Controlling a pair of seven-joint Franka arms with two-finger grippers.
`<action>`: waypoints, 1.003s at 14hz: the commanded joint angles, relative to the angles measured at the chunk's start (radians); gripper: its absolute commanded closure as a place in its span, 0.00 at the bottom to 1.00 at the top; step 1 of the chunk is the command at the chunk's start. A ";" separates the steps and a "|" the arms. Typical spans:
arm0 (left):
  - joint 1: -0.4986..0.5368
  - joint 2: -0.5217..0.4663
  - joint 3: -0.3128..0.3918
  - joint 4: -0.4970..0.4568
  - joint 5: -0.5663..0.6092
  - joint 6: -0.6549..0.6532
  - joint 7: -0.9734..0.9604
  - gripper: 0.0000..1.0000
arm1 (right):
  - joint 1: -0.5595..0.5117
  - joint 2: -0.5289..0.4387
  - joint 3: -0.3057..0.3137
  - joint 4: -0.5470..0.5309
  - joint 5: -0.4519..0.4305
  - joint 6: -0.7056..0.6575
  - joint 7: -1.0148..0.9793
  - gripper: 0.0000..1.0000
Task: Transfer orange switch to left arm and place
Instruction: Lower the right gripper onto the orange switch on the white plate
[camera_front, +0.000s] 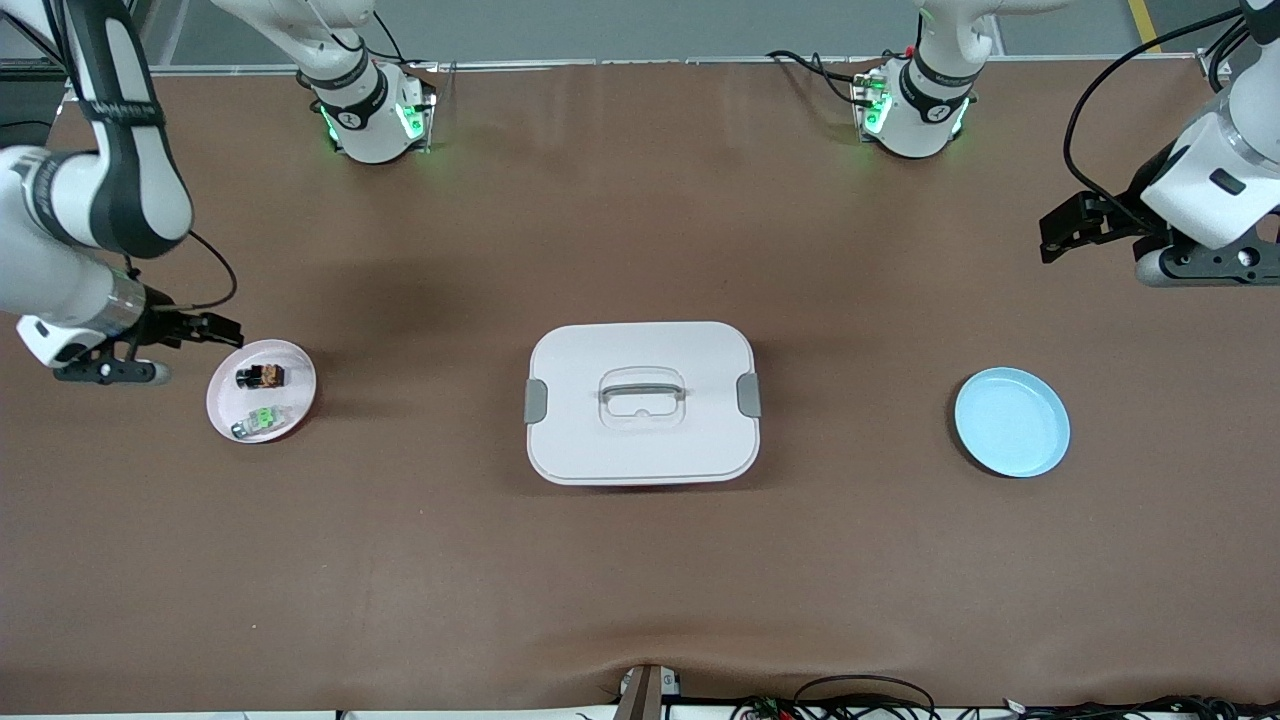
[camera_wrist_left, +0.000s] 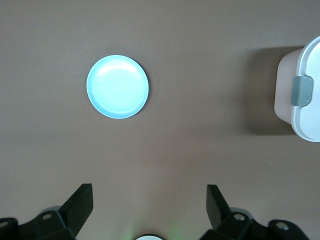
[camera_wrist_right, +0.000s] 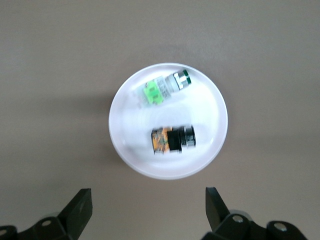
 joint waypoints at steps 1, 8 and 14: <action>0.009 -0.010 -0.006 0.008 0.002 -0.008 -0.007 0.00 | -0.028 0.110 0.011 0.021 -0.007 0.113 -0.045 0.00; 0.009 -0.022 -0.006 0.008 0.002 -0.008 -0.009 0.00 | -0.051 0.235 0.009 0.036 -0.083 0.212 -0.101 0.00; 0.011 -0.022 -0.005 0.009 0.004 -0.008 -0.004 0.00 | -0.052 0.291 0.009 0.052 -0.083 0.213 -0.101 0.00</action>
